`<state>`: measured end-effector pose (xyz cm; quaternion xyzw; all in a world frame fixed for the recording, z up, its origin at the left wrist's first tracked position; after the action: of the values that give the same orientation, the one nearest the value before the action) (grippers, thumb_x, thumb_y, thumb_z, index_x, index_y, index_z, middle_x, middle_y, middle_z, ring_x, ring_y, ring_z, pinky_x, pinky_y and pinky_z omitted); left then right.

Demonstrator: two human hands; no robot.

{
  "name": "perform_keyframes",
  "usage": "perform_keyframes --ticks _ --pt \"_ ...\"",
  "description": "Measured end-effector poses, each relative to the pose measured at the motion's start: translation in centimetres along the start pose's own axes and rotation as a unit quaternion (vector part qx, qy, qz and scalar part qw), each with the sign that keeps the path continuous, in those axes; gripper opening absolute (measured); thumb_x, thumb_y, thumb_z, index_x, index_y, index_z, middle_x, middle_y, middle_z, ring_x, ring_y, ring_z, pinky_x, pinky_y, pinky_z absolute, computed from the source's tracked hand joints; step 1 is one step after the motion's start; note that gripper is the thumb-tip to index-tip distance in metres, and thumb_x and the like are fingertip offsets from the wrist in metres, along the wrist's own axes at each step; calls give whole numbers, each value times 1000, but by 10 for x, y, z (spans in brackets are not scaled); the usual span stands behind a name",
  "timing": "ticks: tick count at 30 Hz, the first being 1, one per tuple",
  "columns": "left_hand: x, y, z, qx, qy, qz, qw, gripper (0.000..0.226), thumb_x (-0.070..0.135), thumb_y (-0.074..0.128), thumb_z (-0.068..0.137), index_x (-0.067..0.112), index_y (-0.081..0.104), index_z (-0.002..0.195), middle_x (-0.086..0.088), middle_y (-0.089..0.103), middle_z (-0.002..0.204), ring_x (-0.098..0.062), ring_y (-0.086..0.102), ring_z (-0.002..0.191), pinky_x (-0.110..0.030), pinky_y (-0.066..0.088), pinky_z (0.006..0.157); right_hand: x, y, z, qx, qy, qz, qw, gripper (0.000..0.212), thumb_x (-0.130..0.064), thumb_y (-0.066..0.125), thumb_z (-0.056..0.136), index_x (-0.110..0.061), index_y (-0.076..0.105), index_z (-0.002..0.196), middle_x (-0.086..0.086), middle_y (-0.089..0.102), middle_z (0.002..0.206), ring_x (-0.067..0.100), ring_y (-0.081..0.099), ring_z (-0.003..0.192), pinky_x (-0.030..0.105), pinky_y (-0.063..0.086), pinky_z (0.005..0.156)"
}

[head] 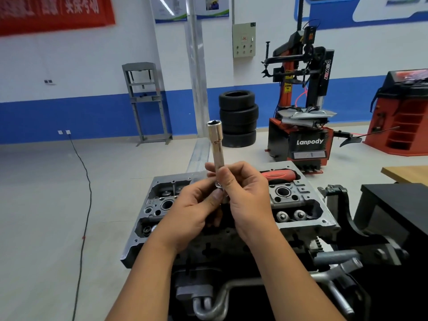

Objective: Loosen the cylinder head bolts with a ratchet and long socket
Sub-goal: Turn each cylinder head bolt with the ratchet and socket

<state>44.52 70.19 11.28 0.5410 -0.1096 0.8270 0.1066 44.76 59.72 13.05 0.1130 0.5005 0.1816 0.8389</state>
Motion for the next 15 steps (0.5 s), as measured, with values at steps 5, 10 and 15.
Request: perform_keyframes --ticks 5,10,15 --pt "2 -6 0 26 39 23 999 25 5 68 95 17 74 117 1 79 99 -12 75 88 -20 57 76 1 -6 2 43 -3 -13 999 30 -44 67 91 -16 76 86 22 75 97 26 70 83 44 60 76" --pt "5 -12 -2 97 45 63 992 32 25 83 83 19 76 114 -2 81 106 -23 77 102 -36 63 88 1 2 1 -3 -3 -9 1000 19 -32 85 81 -16 80 92 10 79 94 25 77 88 33 62 77" --pt "3 -7 -2 54 24 52 997 19 19 77 93 23 76 111 -1 78 96 -20 73 83 -25 56 69 -1 13 0 -41 -9 -50 998 20 -45 71 88 -32 82 97 0 79 108 17 74 106 29 59 86"
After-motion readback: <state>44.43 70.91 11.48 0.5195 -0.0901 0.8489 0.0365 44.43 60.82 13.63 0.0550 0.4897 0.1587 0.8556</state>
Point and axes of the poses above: each hand's wrist, its own z-axis towards the middle knuckle, its own y-axis out of the palm, x = y × z, the point moved 9 cm from there along z, towards the middle knuckle
